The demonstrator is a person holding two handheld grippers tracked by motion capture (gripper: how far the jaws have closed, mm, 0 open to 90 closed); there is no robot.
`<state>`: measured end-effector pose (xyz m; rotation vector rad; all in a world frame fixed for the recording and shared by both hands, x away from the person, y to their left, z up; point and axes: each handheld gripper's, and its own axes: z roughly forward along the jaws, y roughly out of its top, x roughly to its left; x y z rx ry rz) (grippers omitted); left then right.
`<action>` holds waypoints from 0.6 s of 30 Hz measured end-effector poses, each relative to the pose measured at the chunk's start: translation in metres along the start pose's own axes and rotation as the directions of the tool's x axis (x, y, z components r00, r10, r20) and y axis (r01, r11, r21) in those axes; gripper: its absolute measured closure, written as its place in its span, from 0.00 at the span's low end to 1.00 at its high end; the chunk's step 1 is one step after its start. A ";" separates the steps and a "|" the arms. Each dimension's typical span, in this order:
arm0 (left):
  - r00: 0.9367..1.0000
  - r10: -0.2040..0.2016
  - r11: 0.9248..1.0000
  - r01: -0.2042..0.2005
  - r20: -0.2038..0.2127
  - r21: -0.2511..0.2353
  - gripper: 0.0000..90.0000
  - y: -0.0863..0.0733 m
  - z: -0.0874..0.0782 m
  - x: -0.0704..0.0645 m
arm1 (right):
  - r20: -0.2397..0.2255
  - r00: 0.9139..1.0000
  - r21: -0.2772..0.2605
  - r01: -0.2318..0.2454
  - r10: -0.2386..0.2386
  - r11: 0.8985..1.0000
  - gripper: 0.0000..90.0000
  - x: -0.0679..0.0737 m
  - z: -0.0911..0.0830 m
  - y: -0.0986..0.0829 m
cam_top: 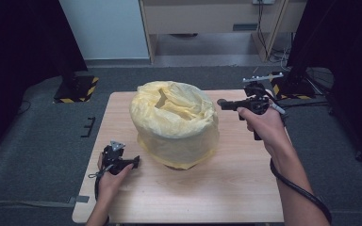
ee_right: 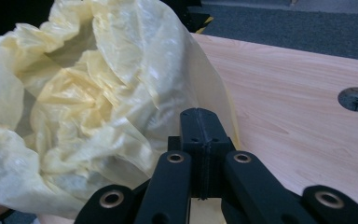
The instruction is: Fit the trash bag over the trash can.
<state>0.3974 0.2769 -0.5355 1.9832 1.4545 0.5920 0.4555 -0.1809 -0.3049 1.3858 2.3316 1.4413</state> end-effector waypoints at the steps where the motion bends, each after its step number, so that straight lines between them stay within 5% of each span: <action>1: 1.000 0.000 1.000 0.000 0.000 0.000 0.01 0.000 0.000 0.000 | 0.003 1.000 0.001 -0.004 0.004 1.000 1.00 -0.002 0.000 -0.003; 18: 1.000 0.000 1.000 0.000 0.000 0.000 0.00 0.000 0.000 0.000 | 0.056 0.994 0.041 -0.091 0.089 0.995 1.00 -0.049 0.004 -0.063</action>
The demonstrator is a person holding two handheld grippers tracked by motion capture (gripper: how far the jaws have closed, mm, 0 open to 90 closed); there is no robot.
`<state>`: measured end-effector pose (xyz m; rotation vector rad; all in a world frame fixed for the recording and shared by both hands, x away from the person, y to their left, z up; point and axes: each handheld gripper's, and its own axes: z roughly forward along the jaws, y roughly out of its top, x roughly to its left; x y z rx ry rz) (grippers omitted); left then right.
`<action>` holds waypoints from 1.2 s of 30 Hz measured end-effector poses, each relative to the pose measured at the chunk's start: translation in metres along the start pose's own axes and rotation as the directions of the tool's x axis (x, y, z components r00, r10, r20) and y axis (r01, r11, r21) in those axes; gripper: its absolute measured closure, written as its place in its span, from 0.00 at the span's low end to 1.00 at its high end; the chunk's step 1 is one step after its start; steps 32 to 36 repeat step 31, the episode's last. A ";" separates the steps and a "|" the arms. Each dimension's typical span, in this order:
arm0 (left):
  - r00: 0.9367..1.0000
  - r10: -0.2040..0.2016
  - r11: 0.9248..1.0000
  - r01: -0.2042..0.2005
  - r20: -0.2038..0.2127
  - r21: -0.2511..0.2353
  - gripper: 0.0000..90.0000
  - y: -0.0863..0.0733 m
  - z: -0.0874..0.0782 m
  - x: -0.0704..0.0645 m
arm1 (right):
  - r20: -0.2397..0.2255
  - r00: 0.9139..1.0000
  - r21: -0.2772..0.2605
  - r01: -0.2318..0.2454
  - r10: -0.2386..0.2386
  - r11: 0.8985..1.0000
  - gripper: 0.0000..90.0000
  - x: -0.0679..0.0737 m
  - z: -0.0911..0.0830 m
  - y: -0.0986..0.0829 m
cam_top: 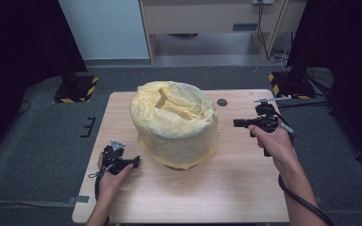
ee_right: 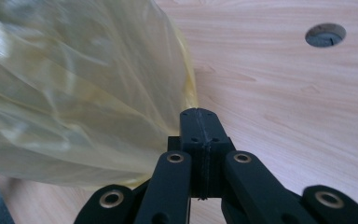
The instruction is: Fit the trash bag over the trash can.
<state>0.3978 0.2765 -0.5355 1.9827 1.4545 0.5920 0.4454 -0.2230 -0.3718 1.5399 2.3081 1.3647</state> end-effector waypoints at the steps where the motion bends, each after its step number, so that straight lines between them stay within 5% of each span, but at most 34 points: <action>1: 1.000 0.001 1.000 -0.001 0.000 0.000 0.00 0.000 0.000 0.000 | 0.004 1.000 0.002 -0.004 0.004 1.000 1.00 -0.003 0.001 -0.003; 19: 1.000 0.000 1.000 0.000 -0.001 0.000 0.00 0.000 0.000 0.000 | 0.085 0.990 0.037 -0.116 0.112 0.993 0.98 -0.056 0.026 -0.062; 36: 1.000 0.000 1.000 0.000 0.000 -0.001 0.00 0.000 0.000 0.000 | 0.142 0.980 0.048 -0.149 0.141 0.988 0.82 -0.074 0.035 -0.084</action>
